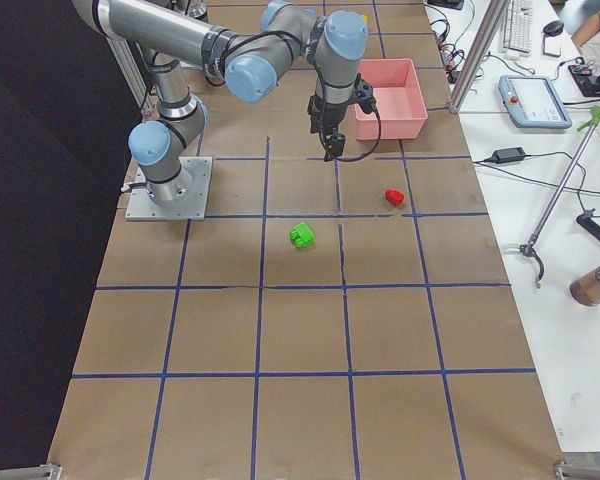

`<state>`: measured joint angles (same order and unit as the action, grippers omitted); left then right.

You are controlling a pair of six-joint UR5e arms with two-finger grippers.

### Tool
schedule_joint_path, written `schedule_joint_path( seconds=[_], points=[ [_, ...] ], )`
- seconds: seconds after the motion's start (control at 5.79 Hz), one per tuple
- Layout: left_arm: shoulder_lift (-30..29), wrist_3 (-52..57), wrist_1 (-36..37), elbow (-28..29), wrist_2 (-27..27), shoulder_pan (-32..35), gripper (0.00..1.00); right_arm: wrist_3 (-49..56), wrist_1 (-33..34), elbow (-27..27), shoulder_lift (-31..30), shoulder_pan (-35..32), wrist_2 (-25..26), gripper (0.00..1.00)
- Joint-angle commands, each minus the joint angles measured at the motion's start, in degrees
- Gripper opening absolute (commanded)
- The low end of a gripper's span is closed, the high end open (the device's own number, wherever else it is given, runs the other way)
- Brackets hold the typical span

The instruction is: Put all blocks into box

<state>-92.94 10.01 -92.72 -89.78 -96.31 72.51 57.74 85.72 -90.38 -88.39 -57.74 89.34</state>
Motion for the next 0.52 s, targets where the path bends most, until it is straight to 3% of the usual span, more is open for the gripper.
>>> schedule_joint_path(
  seconds=[0.0, 0.17, 0.35],
  points=[
    [-2.1, 4.2, 9.3, -7.3, -0.3, -4.1, 0.99, 12.3, 0.3, -0.1, 3.5, 6.7, 0.0, 1.0],
    [-3.6, 7.1, 15.3, -10.8, -0.7, -4.6, 0.99, 11.3, 5.1, -0.9, 5.7, 6.7, 0.3, 1.0],
    [-5.2, 11.5, 20.6, -14.3, -1.0, -7.8, 0.99, 7.2, 12.7, -5.2, 7.5, 6.7, 0.3, 1.0]
  ],
)
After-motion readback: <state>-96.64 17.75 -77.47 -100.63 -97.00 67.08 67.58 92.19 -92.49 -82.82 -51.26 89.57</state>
